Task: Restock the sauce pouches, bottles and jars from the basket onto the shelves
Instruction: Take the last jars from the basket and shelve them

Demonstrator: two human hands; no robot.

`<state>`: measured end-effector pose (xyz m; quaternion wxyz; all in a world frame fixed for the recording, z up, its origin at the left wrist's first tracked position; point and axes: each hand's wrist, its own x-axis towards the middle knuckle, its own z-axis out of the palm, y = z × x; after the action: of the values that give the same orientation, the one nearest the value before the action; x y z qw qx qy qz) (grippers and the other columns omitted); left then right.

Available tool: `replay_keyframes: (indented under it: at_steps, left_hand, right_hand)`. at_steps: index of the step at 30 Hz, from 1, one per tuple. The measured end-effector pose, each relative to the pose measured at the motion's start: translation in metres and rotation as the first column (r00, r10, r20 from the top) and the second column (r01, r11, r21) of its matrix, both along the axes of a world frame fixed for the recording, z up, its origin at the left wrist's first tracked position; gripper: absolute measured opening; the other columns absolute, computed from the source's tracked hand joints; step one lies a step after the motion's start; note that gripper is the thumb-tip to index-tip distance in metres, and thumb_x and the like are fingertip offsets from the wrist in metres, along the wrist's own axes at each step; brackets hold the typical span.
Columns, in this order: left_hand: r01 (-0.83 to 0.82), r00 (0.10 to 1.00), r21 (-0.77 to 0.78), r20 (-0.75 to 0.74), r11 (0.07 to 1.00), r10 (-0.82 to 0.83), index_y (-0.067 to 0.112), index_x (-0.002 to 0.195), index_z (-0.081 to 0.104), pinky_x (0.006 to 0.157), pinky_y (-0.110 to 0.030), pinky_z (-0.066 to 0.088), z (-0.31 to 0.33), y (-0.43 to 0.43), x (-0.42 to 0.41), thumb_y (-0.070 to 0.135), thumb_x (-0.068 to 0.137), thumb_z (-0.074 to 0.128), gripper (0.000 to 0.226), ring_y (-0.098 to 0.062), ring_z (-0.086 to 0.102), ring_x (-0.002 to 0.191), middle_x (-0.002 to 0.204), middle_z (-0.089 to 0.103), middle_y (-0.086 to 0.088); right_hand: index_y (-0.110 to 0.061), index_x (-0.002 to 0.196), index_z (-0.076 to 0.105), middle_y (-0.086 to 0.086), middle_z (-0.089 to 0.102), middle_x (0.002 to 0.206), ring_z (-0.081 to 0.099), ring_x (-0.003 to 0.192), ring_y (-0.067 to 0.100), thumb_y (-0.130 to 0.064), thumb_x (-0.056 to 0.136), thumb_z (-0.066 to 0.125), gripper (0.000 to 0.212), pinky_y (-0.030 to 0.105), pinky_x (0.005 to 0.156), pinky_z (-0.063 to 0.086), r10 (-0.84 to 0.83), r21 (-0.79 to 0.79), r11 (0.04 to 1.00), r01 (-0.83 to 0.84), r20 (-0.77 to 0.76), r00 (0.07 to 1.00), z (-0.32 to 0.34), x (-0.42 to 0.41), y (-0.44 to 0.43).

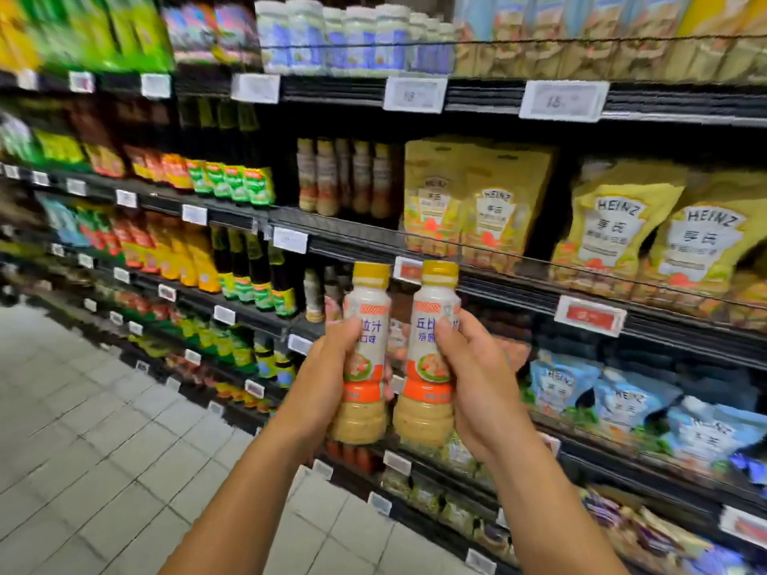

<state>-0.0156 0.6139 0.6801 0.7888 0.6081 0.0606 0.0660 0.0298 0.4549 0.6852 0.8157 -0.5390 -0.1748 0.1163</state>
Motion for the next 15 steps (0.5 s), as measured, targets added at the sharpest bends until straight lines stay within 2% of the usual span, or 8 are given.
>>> replay_keyframes:
  at_steps: [2, 4, 6, 8, 10, 12, 15]
  left_hand:
    - [-0.061, 0.998, 0.030, 0.004, 0.998, 0.060, 0.010, 0.086, 0.071, 0.057, -0.036, 0.057, 0.004, 0.035, -0.016, 0.059, 0.079, 0.054, 0.052, -0.027, 0.066, 0.060, 0.074, 0.068, -0.017]
    - [-0.104, 0.994, 0.049, 0.029, 0.993, 0.102, 0.014, 0.082, 0.073, 0.057, -0.037, 0.058, 0.009, 0.066, -0.031, 0.059, 0.081, 0.052, 0.049, -0.028, 0.066, 0.061, 0.075, 0.068, -0.017]
    - [-0.155, 0.987, 0.044, 0.048, 0.987, 0.153, 0.014, 0.083, 0.073, 0.055, -0.037, 0.058, 0.016, 0.092, -0.042, 0.058, 0.081, 0.052, 0.048, -0.028, 0.067, 0.059, 0.074, 0.068, -0.016]
    - [-0.206, 0.977, 0.055, 0.063, 0.977, 0.202, 0.012, 0.086, 0.071, 0.052, -0.036, 0.057, 0.022, 0.116, -0.050, 0.058, 0.081, 0.052, 0.050, -0.027, 0.067, 0.058, 0.073, 0.069, -0.015]
    - [-0.238, 0.969, 0.074, 0.089, 0.968, 0.232, 0.012, 0.086, 0.072, 0.055, -0.037, 0.057, 0.028, 0.136, -0.053, 0.062, 0.080, 0.053, 0.054, -0.028, 0.067, 0.062, 0.075, 0.069, -0.015]
    - [-0.269, 0.959, 0.090, 0.120, 0.959, 0.257, 0.012, 0.088, 0.073, 0.060, -0.039, 0.059, 0.034, 0.152, -0.052, 0.067, 0.074, 0.055, 0.059, -0.030, 0.068, 0.066, 0.078, 0.070, -0.016]
    - [-0.270, 0.954, 0.066, 0.157, 0.961, 0.257, 0.019, 0.088, 0.075, 0.058, -0.034, 0.058, 0.045, 0.171, -0.043, 0.068, 0.070, 0.058, 0.055, -0.025, 0.070, 0.065, 0.079, 0.073, -0.016]
  right_hand:
    - [-0.021, 0.114, 0.068, 0.016, 0.076, 0.099, 0.073, 0.082, 0.027, -0.043, 0.081, 0.071, 0.040, 0.041, 0.068, 0.062, 0.056, 0.006, 0.998, -0.056, 0.009, 0.998, 0.003, -0.007, 0.036]
    - [-0.021, 0.115, 0.068, 0.014, 0.076, 0.099, 0.074, 0.081, 0.025, -0.040, 0.084, 0.068, 0.036, 0.036, 0.067, 0.061, 0.117, 0.009, 0.993, -0.117, 0.026, 0.993, 0.008, -0.013, 0.069]
    - [-0.020, 0.117, 0.067, 0.013, 0.076, 0.103, 0.074, 0.085, 0.024, -0.045, 0.078, 0.071, 0.046, 0.035, 0.071, 0.061, 0.155, 0.005, 0.988, -0.156, 0.047, 0.987, 0.014, -0.018, 0.099]
    - [-0.018, 0.115, 0.067, 0.012, 0.077, 0.099, 0.074, 0.083, 0.023, -0.049, 0.072, 0.073, 0.053, 0.032, 0.068, 0.060, 0.180, -0.005, 0.984, -0.180, 0.067, 0.981, 0.021, -0.021, 0.126]
    - [-0.018, 0.115, 0.066, 0.011, 0.077, 0.097, 0.074, 0.080, 0.022, -0.046, 0.077, 0.072, 0.049, 0.030, 0.066, 0.059, 0.199, -0.015, 0.980, -0.198, 0.092, 0.976, 0.027, -0.021, 0.147]
    - [-0.016, 0.117, 0.065, 0.012, 0.077, 0.096, 0.074, 0.079, 0.023, -0.039, 0.084, 0.069, 0.040, 0.032, 0.066, 0.059, 0.220, -0.013, 0.975, -0.220, 0.115, 0.969, 0.032, -0.018, 0.165]
    - [-0.021, 0.112, 0.069, 0.013, 0.076, 0.096, 0.073, 0.077, 0.024, -0.042, 0.083, 0.070, 0.036, 0.039, 0.068, 0.061, 0.264, 0.011, 0.963, -0.269, 0.152, 0.952, 0.042, -0.009, 0.186]
